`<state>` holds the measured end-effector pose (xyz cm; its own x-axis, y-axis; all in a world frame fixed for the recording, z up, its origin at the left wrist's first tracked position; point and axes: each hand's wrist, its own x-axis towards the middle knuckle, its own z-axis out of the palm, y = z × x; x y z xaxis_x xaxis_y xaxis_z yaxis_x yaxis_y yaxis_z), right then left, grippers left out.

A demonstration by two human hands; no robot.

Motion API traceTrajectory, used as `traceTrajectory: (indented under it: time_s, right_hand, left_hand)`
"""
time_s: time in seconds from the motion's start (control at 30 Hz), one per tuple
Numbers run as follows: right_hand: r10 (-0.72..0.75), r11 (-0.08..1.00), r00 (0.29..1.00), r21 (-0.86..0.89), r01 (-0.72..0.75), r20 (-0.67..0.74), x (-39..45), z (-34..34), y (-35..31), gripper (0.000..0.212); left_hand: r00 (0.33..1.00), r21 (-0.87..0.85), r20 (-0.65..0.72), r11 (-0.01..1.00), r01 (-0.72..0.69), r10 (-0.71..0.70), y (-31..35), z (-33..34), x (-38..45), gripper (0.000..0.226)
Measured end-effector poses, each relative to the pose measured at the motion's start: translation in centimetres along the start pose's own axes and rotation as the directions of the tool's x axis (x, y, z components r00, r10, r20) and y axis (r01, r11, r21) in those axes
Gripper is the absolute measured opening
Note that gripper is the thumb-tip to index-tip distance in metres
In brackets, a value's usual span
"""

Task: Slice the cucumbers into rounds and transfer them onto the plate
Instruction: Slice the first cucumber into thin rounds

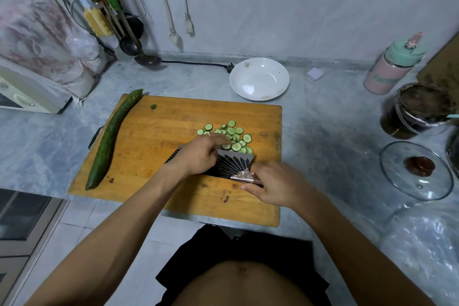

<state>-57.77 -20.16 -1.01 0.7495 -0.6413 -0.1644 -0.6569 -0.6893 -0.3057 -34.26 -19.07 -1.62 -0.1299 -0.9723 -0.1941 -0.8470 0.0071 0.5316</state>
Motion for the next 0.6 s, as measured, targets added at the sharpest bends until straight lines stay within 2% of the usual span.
traceTrajectory:
  time_s: [0.07,0.13,0.2,0.27,0.3,0.33,0.37,0.47,0.5,0.6]
  right_hand:
    - [0.015,0.999,1.0,0.041,-0.015,0.001,-0.2,-0.1,0.1,0.044]
    - [0.029,0.993,1.0,0.115,-0.029,0.0,-0.4,0.0,0.2,0.041]
    - [0.069,0.965,0.998,0.252,-0.068,0.004,-0.6,0.4,0.1,0.041]
    - [0.135,0.903,0.991,0.41,-0.13,0.017,-0.7,1.0,-0.2,0.04]
    - [0.165,0.862,0.986,0.483,-0.155,0.021,-0.7,1.2,-0.4,0.039]
    - [0.191,0.821,0.981,0.544,-0.174,0.025,-0.6,1.4,-0.6,0.041]
    - [0.21,0.786,0.977,0.59,-0.187,0.031,-0.4,1.4,-0.9,0.044]
    - [0.215,0.726,0.975,0.657,-0.201,0.06,0.3,1.3,-2.1,0.05]
    - [0.207,0.722,0.976,0.662,-0.2,0.069,0.6,1.3,-2.4,0.051]
    - [0.181,0.747,0.978,0.632,-0.208,0.107,1.0,1.6,-3.5,0.058]
  left_hand:
    - [0.988,-0.077,-0.153,0.997,-0.023,0.011,0.1,-0.4,-0.8,0.047]
    - [0.931,-0.164,-0.362,0.986,-0.015,-0.046,0.3,-0.8,-2.2,0.038]
    - [0.793,-0.275,-0.591,0.961,-0.023,-0.15,0.4,-1.1,-4.2,0.034]
    - [0.635,-0.342,-0.727,0.94,-0.002,-0.263,-0.1,-0.4,-6.1,0.03]
    - [0.584,-0.37,-0.746,0.928,0.036,-0.32,-0.6,0.3,-6.9,0.028]
    - [0.562,-0.393,-0.741,0.916,0.082,-0.368,-1.2,1.0,-7.7,0.027]
    - [0.57,-0.393,-0.718,0.909,0.141,-0.399,-1.9,1.9,-8.2,0.027]
    - [0.664,-0.254,-0.612,0.901,0.351,-0.43,-4.5,4.5,-9.5,0.018]
    - [0.67,-0.236,-0.58,0.883,0.407,-0.464,-5.2,5.2,-9.8,0.021]
    - [0.624,-0.29,-0.542,0.822,0.489,-0.563,-5.9,6.5,-10.2,0.033]
